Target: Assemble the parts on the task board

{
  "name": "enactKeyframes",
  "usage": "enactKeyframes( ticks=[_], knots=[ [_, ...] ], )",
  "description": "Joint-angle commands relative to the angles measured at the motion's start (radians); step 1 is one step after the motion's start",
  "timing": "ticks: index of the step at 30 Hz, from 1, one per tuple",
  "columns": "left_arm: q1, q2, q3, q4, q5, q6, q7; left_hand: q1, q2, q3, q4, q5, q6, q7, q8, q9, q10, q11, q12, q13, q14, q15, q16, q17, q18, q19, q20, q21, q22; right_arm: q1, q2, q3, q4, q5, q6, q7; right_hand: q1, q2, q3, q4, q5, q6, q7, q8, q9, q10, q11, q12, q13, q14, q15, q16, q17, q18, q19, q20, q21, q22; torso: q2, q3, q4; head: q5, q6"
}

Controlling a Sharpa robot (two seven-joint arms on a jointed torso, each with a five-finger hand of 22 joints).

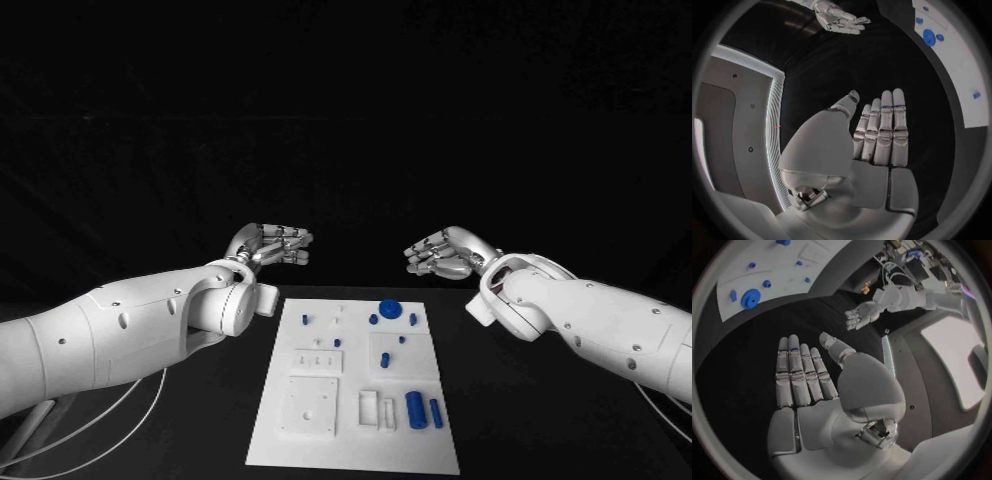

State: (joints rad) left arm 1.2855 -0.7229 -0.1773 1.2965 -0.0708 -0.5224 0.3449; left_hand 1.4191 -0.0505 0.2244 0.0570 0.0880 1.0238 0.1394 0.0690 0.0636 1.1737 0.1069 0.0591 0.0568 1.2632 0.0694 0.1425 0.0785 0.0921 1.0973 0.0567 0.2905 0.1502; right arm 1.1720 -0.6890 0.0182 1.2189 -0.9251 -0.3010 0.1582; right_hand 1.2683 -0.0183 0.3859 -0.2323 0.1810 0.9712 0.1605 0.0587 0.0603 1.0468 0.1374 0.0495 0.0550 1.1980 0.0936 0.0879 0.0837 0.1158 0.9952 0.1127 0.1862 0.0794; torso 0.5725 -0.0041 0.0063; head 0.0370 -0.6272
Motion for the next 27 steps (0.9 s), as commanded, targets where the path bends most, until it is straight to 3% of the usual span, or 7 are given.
enactKeyframes(
  ticks=[1, 5, 10, 15, 17, 22, 27],
  knots=[
    [0.007, -0.020, 0.001, 0.038, -0.049, 0.099, 0.029, -0.004, 0.006, 0.003, -0.016, 0.005, 0.009, -0.002, -0.004, 0.000, 0.004, -0.004, 0.000, 0.001, 0.028, -0.009, 0.004, 0.005, -0.013, -0.002, -0.017, 0.042, 0.026, -0.001, 0.018, 0.001, -0.002, -0.431, 0.024, -0.086, 0.030, -0.040, 0.037, -0.037, -0.083, 0.124, -0.024, 0.005, 0.004, 0.141, -0.049, 0.008, 0.003, 0.316, -0.100, 0.093, 0.078, 0.030, 0.313, -0.110, 0.119, 0.043, 0.022, -0.0080, 0.0172, -0.015, -0.004],
    [0.017, -0.053, 0.003, 0.099, -0.049, 0.102, 0.047, -0.020, 0.002, -0.003, -0.024, 0.005, 0.013, -0.003, -0.004, 0.000, -0.014, 0.002, -0.002, 0.001, 0.032, -0.008, -0.005, 0.011, -0.014, -0.025, -0.015, 0.071, 0.045, -0.002, 0.036, 0.001, 0.000, -0.590, 0.006, -0.128, 0.028, -0.055, 0.026, -0.035, -0.065, 0.149, -0.037, 0.004, 0.004, 0.182, -0.065, 0.009, 0.004, 0.314, -0.117, 0.315, 0.199, 0.042, 0.391, -0.133, 0.194, 0.088, 0.046, -0.0184, 0.0418, -0.038, -0.001],
    [0.024, -0.089, 0.005, 0.160, -0.042, 0.108, 0.055, -0.034, 0.002, -0.007, -0.037, 0.003, 0.018, -0.005, -0.004, 0.002, -0.013, 0.002, 0.000, 0.002, 0.030, -0.005, -0.021, 0.016, -0.013, -0.048, -0.011, 0.091, 0.056, -0.004, 0.052, 0.002, -0.001, -0.710, -0.011, -0.169, 0.018, -0.086, 0.066, -0.043, -0.053, 0.158, -0.044, 0.004, 0.005, 0.191, -0.073, 0.007, 0.004, 0.304, -0.124, 0.501, 0.303, 0.055, 0.417, -0.147, 0.296, 0.168, 0.069, -0.0227, 0.0638, -0.049, -0.008],
    [0.036, -0.111, 0.007, 0.205, -0.040, 0.156, 0.052, -0.039, 0.004, -0.011, -0.050, -0.021, 0.021, -0.006, -0.004, 0.003, -0.005, -0.002, 0.000, 0.002, 0.052, -0.012, -0.016, 0.026, -0.011, -0.044, -0.016, 0.117, 0.068, -0.010, 0.069, 0.002, -0.014, -0.794, -0.023, -0.202, -0.003, -0.095, 0.103, -0.029, -0.089, 0.156, -0.048, 0.003, 0.005, 0.182, -0.071, 0.008, 0.004, 0.296, -0.121, 0.578, 0.348, 0.030, 0.430, -0.159, 0.362, 0.224, 0.096, -0.0326, 0.0869, -0.069, -0.001],
    [0.041, -0.116, 0.010, 0.221, -0.041, 0.171, 0.053, -0.038, 0.003, -0.013, -0.053, -0.026, 0.021, -0.006, -0.004, 0.003, -0.004, -0.002, 0.000, 0.002, 0.055, -0.013, -0.015, 0.027, -0.011, -0.043, -0.017, 0.120, 0.069, -0.011, 0.078, 0.002, -0.024, -0.817, -0.026, -0.208, -0.014, -0.103, 0.101, -0.017, -0.128, 0.153, -0.050, 0.004, 0.005, 0.174, -0.071, 0.008, 0.004, 0.297, -0.119, 0.604, 0.361, 0.026, 0.436, -0.158, 0.371, 0.234, 0.106, -0.0356, 0.0937, -0.075, 0.002],
    [0.053, -0.119, 0.016, 0.246, -0.041, 0.186, 0.053, -0.043, 0.007, -0.028, -0.067, -0.027, 0.020, -0.005, -0.004, 0.002, -0.009, -0.001, 0.000, 0.002, 0.050, -0.011, -0.020, 0.031, -0.014, -0.058, -0.017, 0.134, 0.074, -0.015, 0.105, 0.002, -0.055, -0.855, -0.028, -0.221, -0.005, -0.125, 0.118, 0.006, -0.127, 0.154, -0.050, 0.003, 0.006, 0.161, -0.067, 0.009, 0.005, 0.270, -0.115, 0.672, 0.387, 0.029, 0.434, -0.156, 0.390, 0.277, 0.126, -0.0415, 0.1072, -0.084, 0.004],
    [0.069, -0.118, 0.018, 0.262, -0.041, 0.186, 0.053, -0.047, 0.007, -0.033, -0.068, -0.027, 0.018, -0.005, -0.005, 0.002, -0.012, 0.001, 0.000, 0.002, 0.050, -0.010, -0.021, 0.032, -0.013, -0.060, -0.015, 0.135, 0.074, -0.017, 0.129, 0.002, -0.090, -0.888, -0.031, -0.235, -0.005, -0.141, 0.149, 0.009, -0.127, 0.158, -0.052, 0.002, 0.006, 0.159, -0.067, 0.007, 0.004, 0.264, -0.113, 0.693, 0.377, 0.031, 0.424, -0.153, 0.398, 0.318, 0.146, -0.0504, 0.1218, -0.094, 0.010]
  ],
)
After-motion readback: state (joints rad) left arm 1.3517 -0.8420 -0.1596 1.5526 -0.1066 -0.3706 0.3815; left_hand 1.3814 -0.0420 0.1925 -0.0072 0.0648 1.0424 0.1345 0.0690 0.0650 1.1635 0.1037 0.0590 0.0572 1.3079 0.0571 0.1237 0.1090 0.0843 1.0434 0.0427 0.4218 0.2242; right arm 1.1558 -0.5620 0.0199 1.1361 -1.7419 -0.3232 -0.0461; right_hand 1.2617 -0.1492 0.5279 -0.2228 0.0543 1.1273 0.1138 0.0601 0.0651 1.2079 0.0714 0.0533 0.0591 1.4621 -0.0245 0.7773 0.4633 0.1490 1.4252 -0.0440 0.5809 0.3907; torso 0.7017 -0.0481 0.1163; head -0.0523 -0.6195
